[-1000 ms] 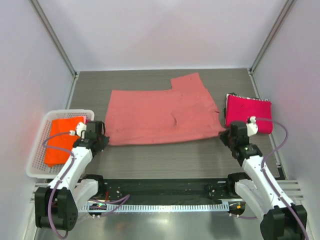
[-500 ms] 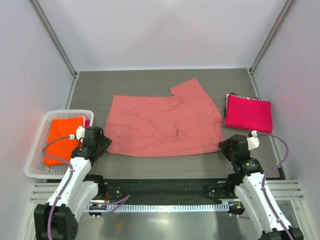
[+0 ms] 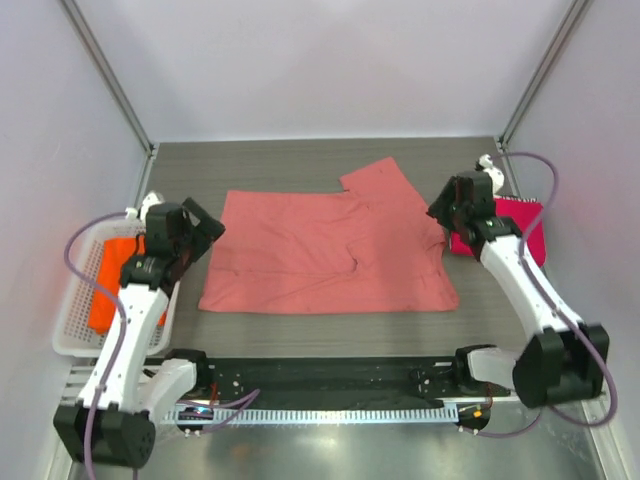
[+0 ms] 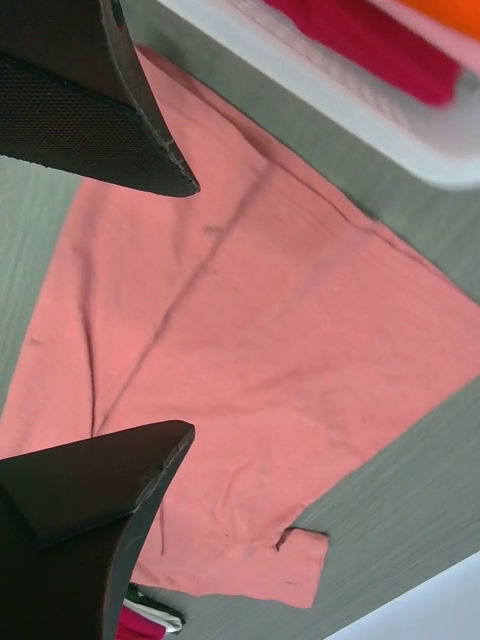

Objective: Fold and stack the t-shirts
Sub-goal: Fold the tshirt

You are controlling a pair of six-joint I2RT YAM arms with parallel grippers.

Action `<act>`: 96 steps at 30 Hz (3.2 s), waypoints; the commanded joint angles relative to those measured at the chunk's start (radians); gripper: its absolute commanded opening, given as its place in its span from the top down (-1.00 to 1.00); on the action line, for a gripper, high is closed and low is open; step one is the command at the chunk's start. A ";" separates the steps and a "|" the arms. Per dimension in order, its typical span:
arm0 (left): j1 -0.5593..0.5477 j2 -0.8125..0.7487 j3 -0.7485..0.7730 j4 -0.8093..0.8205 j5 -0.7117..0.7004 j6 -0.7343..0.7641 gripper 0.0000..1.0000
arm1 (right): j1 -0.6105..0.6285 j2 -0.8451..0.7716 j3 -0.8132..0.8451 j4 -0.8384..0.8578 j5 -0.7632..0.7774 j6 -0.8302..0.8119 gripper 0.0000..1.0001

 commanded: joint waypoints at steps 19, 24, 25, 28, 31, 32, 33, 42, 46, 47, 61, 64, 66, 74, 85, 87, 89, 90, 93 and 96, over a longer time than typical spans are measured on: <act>0.020 1.067 0.710 0.174 0.037 0.192 -0.71 | -0.021 1.254 1.200 -0.049 -0.175 -0.209 -0.30; 0.034 1.211 0.816 0.143 0.037 0.213 -0.72 | -0.019 1.470 1.533 -0.137 -0.216 -0.228 -0.28; 0.034 1.225 0.827 0.140 0.037 0.218 -0.71 | -0.019 1.488 1.549 -0.135 -0.215 -0.228 -0.28; 0.037 1.276 0.876 0.115 0.019 0.236 -0.71 | -0.016 1.531 1.564 -0.120 -0.215 -0.225 -0.27; 0.040 1.317 0.913 0.098 0.016 0.247 -0.70 | -0.003 1.563 1.563 -0.101 -0.204 -0.240 -0.23; 0.040 1.323 0.919 0.097 0.017 0.248 -0.70 | 0.002 1.571 1.564 -0.100 -0.202 -0.242 -0.20; 0.042 1.330 0.926 0.094 0.017 0.248 -0.70 | 0.007 1.586 1.567 -0.095 -0.202 -0.243 -0.17; 0.065 1.366 0.931 0.089 0.048 0.244 -0.67 | 0.054 1.623 1.586 -0.085 -0.094 -0.291 0.13; 0.065 1.380 0.939 0.089 0.056 0.250 -0.63 | 0.056 1.623 1.590 -0.083 -0.022 -0.292 0.74; 0.065 1.382 0.942 0.089 0.054 0.251 -0.62 | 0.057 1.625 1.592 -0.085 -0.014 -0.291 0.82; 0.077 1.486 1.063 0.042 0.069 0.247 -0.26 | 0.030 1.570 1.518 -0.036 -0.058 -0.245 0.98; 0.077 1.517 1.101 0.019 0.096 0.247 -0.04 | 0.028 1.559 1.508 -0.034 -0.055 -0.245 0.98; 0.072 1.518 1.100 0.014 0.108 0.248 -0.06 | 0.025 1.553 1.501 -0.032 -0.067 -0.239 0.98; 0.040 1.518 1.098 -0.015 0.031 0.276 0.25 | 0.010 1.524 1.491 -0.025 -0.090 -0.223 0.97; 0.042 1.532 1.187 -0.055 -0.015 0.300 1.00 | -0.035 1.347 1.437 -0.029 -0.185 -0.229 0.98; 0.042 1.489 1.129 -0.020 -0.021 0.302 1.00 | -0.036 1.326 1.413 -0.031 -0.250 -0.232 0.98; 0.042 1.431 1.077 0.017 -0.023 0.308 1.00 | -0.036 1.289 1.361 -0.026 -0.277 -0.225 0.98; 0.042 1.410 1.051 0.063 -0.023 0.311 1.00 | -0.036 1.274 1.336 -0.020 -0.291 -0.220 0.98; 0.039 1.328 0.933 0.158 -0.012 0.333 1.00 | -0.033 1.214 1.227 0.032 -0.319 -0.216 0.98; 0.029 1.261 0.850 0.233 -0.016 0.356 1.00 | -0.033 1.153 1.140 0.073 -0.345 -0.214 0.98</act>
